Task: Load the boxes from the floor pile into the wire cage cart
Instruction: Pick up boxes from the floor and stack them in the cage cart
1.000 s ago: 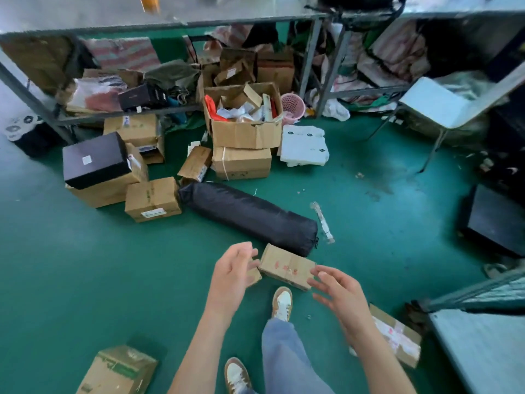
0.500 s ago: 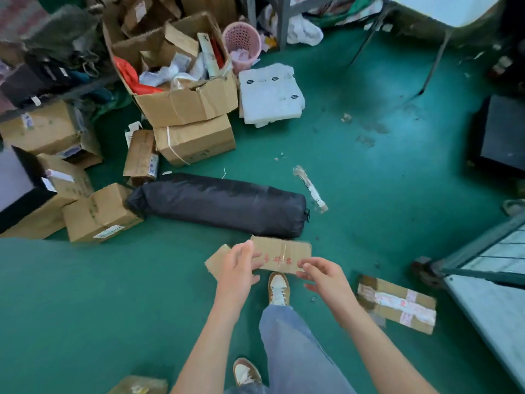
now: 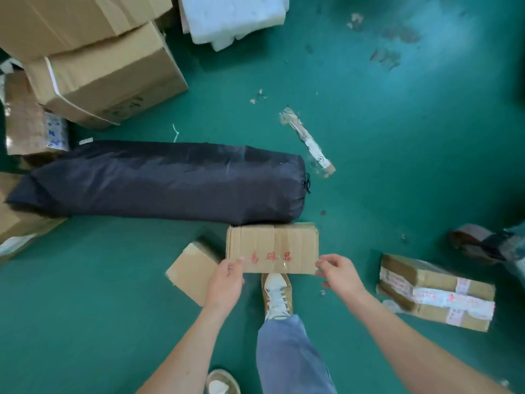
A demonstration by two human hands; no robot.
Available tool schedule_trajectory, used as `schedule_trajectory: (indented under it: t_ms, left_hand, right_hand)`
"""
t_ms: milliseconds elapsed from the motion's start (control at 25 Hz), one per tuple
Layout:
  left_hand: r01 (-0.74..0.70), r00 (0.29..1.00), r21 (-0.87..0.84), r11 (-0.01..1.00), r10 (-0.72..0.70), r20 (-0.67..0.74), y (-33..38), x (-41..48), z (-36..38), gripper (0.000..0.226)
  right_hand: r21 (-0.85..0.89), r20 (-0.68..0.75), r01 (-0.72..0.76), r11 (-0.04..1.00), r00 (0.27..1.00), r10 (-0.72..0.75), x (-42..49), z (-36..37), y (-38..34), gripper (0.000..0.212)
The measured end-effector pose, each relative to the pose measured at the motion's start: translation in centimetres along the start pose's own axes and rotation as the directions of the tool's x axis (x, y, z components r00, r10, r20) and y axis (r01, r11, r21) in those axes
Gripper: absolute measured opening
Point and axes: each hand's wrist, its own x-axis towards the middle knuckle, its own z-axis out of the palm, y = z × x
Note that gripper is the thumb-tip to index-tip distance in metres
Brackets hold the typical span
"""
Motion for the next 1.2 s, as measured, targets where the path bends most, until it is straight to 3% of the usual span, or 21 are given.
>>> schedule_trajectory:
  t_ms: [160, 360, 600, 920, 1120, 1200]
  left_hand:
    - [0.006, 1.0, 0.171, 0.985, -0.001, -0.028, -2.1, 8.0, 1.5, 0.02]
    - [0.049, 0.997, 0.269, 0.962, -0.031, -0.071, -4.9, 17.2, 2.6, 0.074]
    - [0.22, 0.973, 0.084, 0.972, -0.226, 0.058, -6.7, 21.7, 2.9, 0.107]
    - [0.225, 0.97, 0.175, 0.959, -0.238, 0.056, -0.1, 12.0, 0.8, 0.069]
    - [0.184, 0.982, 0.085, 0.979, -0.181, -0.044, 5.3, 5.3, 0.3, 0.087]
    - [0.204, 0.979, 0.042, 0.978, -0.203, -0.027, 6.2, 3.9, 0.2, 0.113]
  right_hand:
    - [-0.178, -0.026, -0.026, 0.984, 0.999, 0.022, 8.5, 2.6, 1.8, 0.045]
    - [-0.141, -0.197, -0.135, 0.981, 0.975, 0.106, 16.5, 5.0, 3.0, 0.057]
    - [-0.104, -0.11, -0.173, 0.979, 0.981, 0.161, 18.1, 5.7, 3.7, 0.049]
    - [-0.178, -0.05, -0.128, 0.976, 0.991, 0.121, 11.3, -0.1, 3.0, 0.042]
    - [-0.025, -0.062, -0.108, 0.994, 0.992, 0.106, 4.4, -4.9, 2.3, 0.06]
    - [0.096, -0.076, -0.132, 0.987, 0.987, 0.14, 1.8, -6.5, 2.8, 0.071]
